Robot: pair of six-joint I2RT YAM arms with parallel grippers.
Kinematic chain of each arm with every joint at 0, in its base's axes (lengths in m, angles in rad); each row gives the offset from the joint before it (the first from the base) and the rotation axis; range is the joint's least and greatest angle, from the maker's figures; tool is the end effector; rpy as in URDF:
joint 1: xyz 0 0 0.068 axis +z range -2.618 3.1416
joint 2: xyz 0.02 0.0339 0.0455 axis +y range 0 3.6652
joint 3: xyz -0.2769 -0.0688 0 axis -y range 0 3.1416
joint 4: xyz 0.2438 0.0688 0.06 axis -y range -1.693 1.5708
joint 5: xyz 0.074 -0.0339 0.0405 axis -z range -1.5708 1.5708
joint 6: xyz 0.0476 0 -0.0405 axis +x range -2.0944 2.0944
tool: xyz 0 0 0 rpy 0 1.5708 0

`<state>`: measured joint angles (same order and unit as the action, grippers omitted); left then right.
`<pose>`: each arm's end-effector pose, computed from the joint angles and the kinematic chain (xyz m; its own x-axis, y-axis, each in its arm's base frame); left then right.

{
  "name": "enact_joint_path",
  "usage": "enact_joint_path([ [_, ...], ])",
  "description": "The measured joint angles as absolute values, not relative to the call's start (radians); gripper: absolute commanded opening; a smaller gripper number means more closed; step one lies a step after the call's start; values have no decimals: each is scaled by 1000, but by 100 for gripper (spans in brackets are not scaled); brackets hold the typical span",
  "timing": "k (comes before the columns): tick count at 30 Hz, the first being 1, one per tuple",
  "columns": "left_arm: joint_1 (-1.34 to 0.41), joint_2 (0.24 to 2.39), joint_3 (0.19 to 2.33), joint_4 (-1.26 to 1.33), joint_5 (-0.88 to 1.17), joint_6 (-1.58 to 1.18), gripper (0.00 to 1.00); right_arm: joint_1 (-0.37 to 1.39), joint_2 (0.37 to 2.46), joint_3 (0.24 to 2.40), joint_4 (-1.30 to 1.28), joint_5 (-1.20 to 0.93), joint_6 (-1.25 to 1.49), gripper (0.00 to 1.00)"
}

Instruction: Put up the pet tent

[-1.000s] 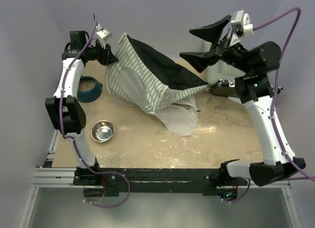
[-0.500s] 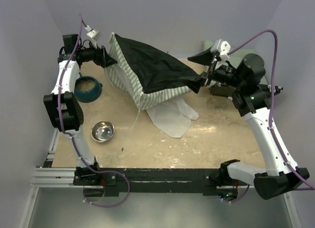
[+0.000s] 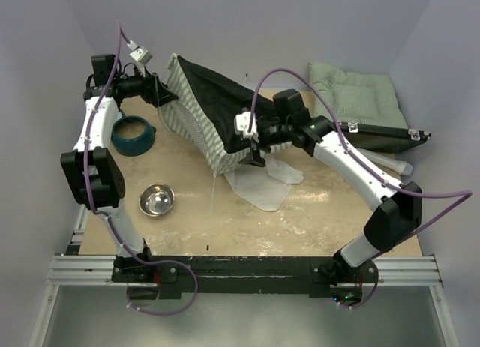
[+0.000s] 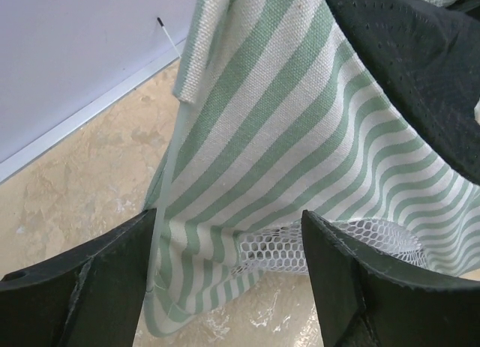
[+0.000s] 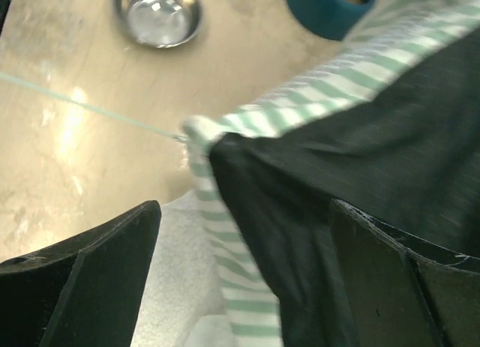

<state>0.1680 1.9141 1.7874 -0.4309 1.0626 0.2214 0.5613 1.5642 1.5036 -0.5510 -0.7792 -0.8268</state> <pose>0.4458 0.0334 0.3515 -0.3663 0.0463 -0.9293 0.7482 0.6084 -0.2647 0.2814 0.2165 0.3736 0.3078 -0.4248 -0.8513 -0.9440 -0.0244 -0.3291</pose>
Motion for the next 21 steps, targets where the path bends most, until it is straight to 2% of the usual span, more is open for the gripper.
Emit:
enact_joint_path([
  [4, 168, 1943, 1792, -433, 1061, 228, 80, 627, 1562, 1453, -568, -746, -936, 94],
  [8, 166, 1984, 1811, -433, 1060, 227, 79, 664, 1566, 1452, -536, -722, -967, 84],
  [11, 162, 2005, 1827, -432, 1059, 227, 78, 678, 1573, 1444, -465, -699, -966, 64],
  [14, 157, 2017, 1841, -430, 1059, 227, 78, 682, 1584, 1422, -392, -670, -956, 36],
  [16, 153, 2020, 1844, -427, 1060, 226, 77, 682, 1584, 1399, -352, -648, -950, 7],
  [17, 150, 2020, 1845, -424, 1061, 222, 77, 682, 1584, 1389, -334, -638, -946, 0],
  [21, 142, 2032, 1857, -408, 1066, 202, 86, 680, 1584, 1380, -295, -618, -895, 0],
])
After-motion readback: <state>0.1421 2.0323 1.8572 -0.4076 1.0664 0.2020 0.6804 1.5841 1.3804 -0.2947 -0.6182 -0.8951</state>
